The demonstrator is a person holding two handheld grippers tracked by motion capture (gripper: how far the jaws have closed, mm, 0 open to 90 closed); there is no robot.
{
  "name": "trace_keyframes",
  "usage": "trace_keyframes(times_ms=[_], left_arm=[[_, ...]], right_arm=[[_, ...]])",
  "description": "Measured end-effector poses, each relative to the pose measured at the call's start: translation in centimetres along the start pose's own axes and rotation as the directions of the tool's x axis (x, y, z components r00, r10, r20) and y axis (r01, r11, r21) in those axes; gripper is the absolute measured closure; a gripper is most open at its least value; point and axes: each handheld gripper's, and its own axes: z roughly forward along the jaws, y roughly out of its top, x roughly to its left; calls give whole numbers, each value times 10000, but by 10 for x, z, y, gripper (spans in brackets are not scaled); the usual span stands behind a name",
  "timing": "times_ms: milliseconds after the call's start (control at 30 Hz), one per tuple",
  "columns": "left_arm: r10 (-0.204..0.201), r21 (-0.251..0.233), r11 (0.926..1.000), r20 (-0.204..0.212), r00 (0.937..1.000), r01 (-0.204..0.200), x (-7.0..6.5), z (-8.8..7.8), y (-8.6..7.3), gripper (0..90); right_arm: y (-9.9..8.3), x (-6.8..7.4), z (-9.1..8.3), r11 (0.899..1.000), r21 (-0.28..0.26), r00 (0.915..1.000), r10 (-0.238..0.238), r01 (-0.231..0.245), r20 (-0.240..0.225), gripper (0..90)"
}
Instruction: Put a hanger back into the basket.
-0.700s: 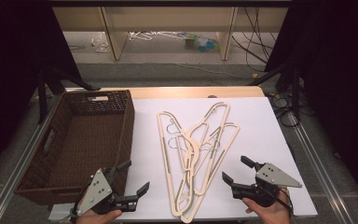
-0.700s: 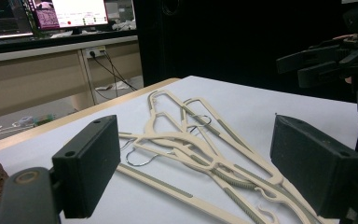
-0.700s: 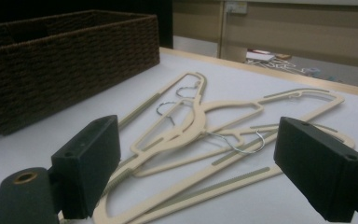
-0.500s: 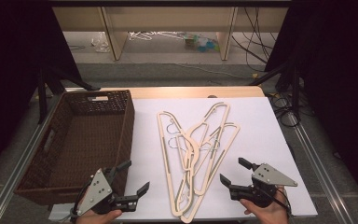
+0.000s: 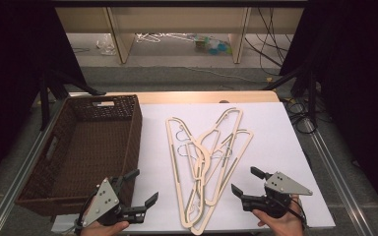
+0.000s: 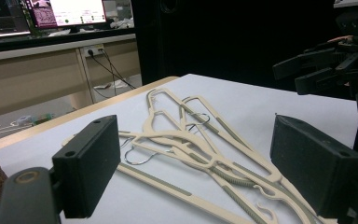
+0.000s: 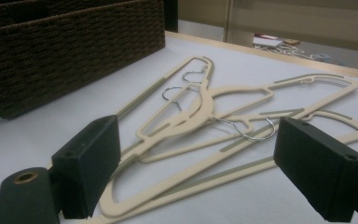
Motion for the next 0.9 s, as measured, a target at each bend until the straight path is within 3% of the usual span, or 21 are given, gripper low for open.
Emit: trace_keyframes(times_ms=[267, 367, 400, 433, 467, 500, 567, 633, 667, 700, 733, 767, 800, 833, 867, 900], left_arm=[[-49, -50, 10000, -117, 9999, 48, 1, 0, 0, 159], [74, 4, 10000, -133, 9999, -74, 2, 0, 0, 159], [69, 7, 10000, -156, 9999, -69, 2, 0, -1, 159], [73, 21, 10000, -174, 9998, -73, 2, 0, -1, 160], [72, 9, 10000, -154, 9999, -72, 2, 0, -1, 159], [72, 9, 10000, -154, 9999, -72, 2, 0, -1, 159], [112, 34, 9999, -134, 9998, -112, 2, 0, -1, 160], [81, 33, 10000, -136, 9999, -80, 1, 0, -1, 160], [91, 39, 10000, -144, 9999, -90, 1, 1, -1, 160], [99, 54, 9999, -142, 9999, -98, 1, 0, -1, 160], [99, 54, 9999, -142, 9999, -98, 1, 0, -1, 160], [116, 51, 9999, -141, 9998, -115, 1, 0, -1, 160], [104, 48, 9999, -125, 9999, -103, 1, 0, -1, 160], [104, 48, 9999, -125, 9999, -103, 1, 0, -1, 160], [165, 79, 9998, -128, 9998, -164, 2, 1, -1, 160], [165, 79, 9998, -128, 9998, -164, 2, 1, -1, 161]], right_arm=[[0, -1, 0, 9997, 207, 9999, 133, -133, -25, 168], [3, 3, 5, 9979, 589, 9994, 281, -270, -177, 189], [4, 7, 8, 9947, 1014, 9995, 191, -164, -259, 203], [4, 15, 18, 9858, 1679, 9990, 93, -20, -429, 239], [4, 18, 23, 9800, 1980, 9984, -92, 202, -561, 254], [4, 18, 23, 9800, 1980, 9984, -92, 202, -561, 254], [5, 25, 41, 9611, 2727, 9960, -199, 431, -872, 295], [6, 27, 48, 9565, 2888, 9960, -153, 402, -880, 307], [6, 28, 54, 9497, 3109, 9953, -86, 382, -962, 320], [6, 31, 69, 9350, 3528, 9954, -16, 356, -962, 326], [6, 31, 69, 9350, 3528, 9954, -16, 356, -962, 326], [6, 34, 84, 9201, 3906, 9939, 159, 280, -1088, 343], [5, 35, 88, 9136, 4054, 9939, 141, 315, -1089, 344], [5, 37, 93, 9102, 4137, 9937, 293, 184, -1085, 348], [3, 38, 99, 9143, 4033, 9939, 76, 378, -1105, 358], [5, 38, 101, 8956, 4436, 9926, 212, 341, -1193, 360]])
